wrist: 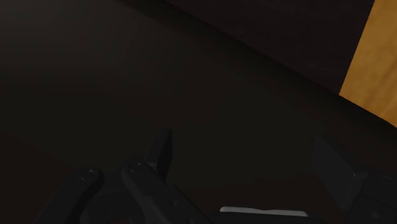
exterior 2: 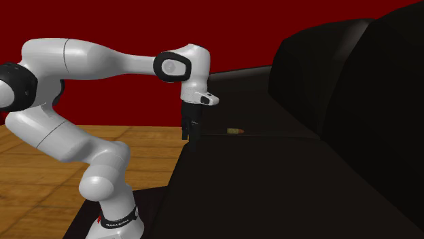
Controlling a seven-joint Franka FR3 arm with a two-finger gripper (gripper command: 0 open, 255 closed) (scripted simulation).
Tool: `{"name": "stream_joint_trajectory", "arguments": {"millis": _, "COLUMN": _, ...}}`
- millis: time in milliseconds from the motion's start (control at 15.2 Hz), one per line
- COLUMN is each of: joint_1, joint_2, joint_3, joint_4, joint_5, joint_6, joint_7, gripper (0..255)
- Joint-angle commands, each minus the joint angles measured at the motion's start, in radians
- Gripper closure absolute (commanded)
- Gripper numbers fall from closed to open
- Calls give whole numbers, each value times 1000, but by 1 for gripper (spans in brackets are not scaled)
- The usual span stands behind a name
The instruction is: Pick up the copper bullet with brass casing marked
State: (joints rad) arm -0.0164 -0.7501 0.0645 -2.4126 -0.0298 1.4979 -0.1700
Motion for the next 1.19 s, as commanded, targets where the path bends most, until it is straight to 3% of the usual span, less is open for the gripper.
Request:
{"name": "stream_joint_trajectory", "arguments": {"millis": 0, "joint_1": 0, "joint_2": 0, "joint_3": 0, "joint_4": 0, "joint_5": 0, "joint_6": 0, "joint_7": 0, "gripper": 0}}
{"name": "stream_joint_trajectory", "arguments": {"millis": 594, "joint_1": 0, "joint_2": 247, "joint_3": 172, "joint_4": 143, "joint_5": 97, "joint_6": 140, "joint_7": 298, "gripper": 0}}
{"name": "stream_joint_trajectory", "arguments": {"millis": 1122, "joint_1": -13, "joint_2": 523, "joint_3": 297, "joint_4": 364, "joint_5": 76, "joint_6": 224, "joint_7": 566, "gripper": 0}}
